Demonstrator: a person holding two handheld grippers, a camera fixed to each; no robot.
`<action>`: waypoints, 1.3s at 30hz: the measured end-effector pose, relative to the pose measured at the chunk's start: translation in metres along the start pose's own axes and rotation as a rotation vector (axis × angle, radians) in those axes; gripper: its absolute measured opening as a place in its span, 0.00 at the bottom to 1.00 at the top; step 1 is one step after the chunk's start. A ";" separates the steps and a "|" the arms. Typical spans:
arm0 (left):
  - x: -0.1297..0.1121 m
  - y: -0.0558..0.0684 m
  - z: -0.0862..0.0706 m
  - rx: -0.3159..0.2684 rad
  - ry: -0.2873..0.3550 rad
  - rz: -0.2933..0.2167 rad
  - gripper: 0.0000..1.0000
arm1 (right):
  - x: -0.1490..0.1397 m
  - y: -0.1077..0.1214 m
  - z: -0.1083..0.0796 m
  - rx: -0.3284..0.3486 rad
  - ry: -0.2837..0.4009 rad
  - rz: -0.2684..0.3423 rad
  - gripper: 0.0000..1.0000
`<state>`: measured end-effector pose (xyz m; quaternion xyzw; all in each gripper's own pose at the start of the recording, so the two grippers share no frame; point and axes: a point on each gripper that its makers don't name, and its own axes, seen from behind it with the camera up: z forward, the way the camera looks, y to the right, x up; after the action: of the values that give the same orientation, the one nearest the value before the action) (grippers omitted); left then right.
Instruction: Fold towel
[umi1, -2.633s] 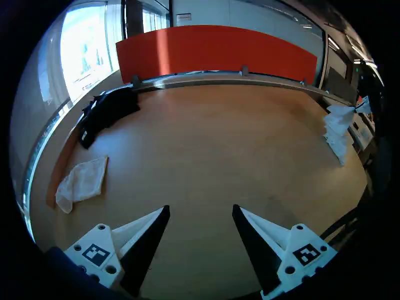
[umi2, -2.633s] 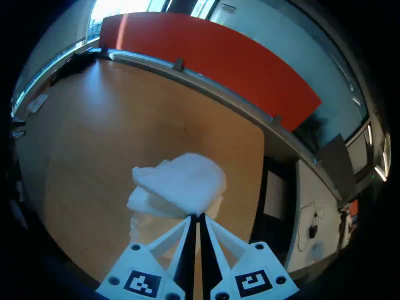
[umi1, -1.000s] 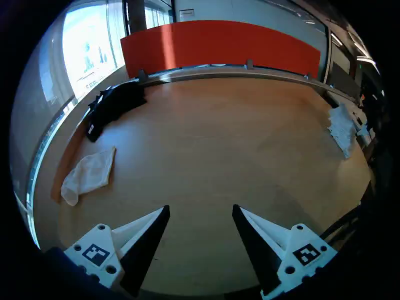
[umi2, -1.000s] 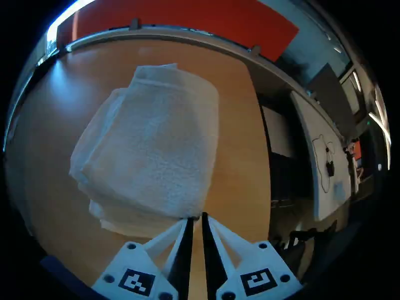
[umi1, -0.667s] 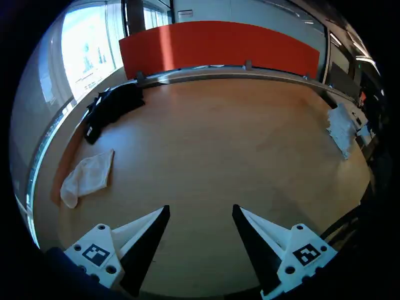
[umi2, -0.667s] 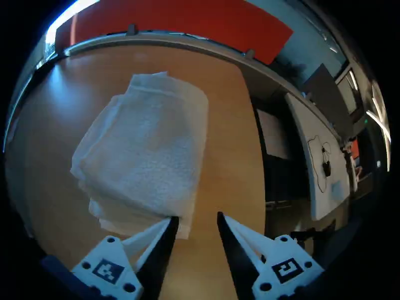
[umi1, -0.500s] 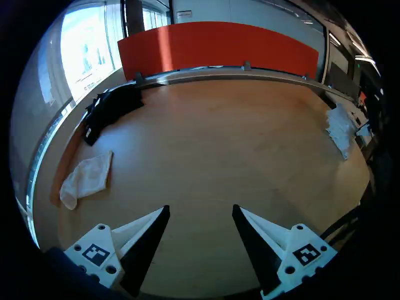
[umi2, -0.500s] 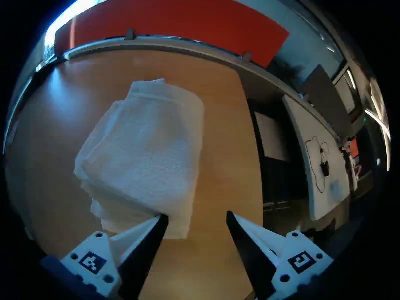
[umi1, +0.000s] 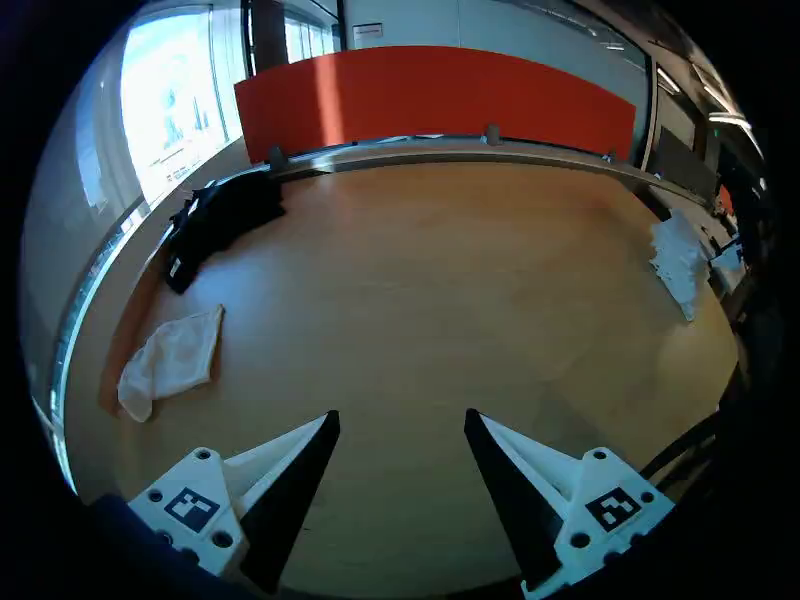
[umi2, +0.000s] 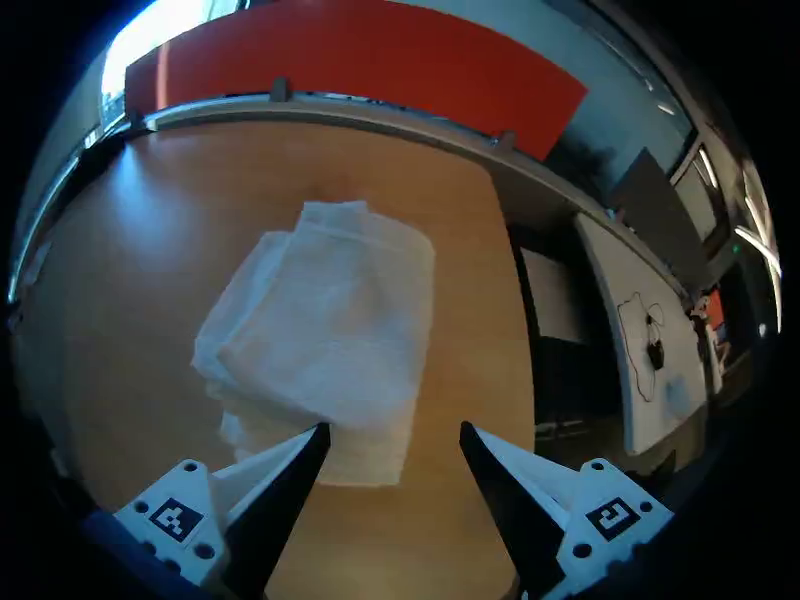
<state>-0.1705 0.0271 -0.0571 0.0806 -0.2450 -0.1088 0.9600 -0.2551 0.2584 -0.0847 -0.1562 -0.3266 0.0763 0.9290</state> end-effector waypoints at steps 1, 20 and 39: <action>0.000 0.000 0.000 0.000 0.000 -0.001 0.93 | 0.003 -0.004 -0.001 0.006 0.007 -0.004 1.00; -0.003 -0.012 -0.006 0.014 0.006 -0.019 0.93 | 0.045 -0.078 -0.010 0.128 0.082 -0.088 0.98; -0.003 -0.010 -0.005 0.017 0.003 -0.024 0.93 | 0.040 -0.088 0.001 0.160 0.054 -0.122 0.47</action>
<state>-0.1721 0.0188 -0.0649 0.0918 -0.2434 -0.1179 0.9584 -0.2215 0.1853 -0.0306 -0.0632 -0.3031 0.0414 0.9500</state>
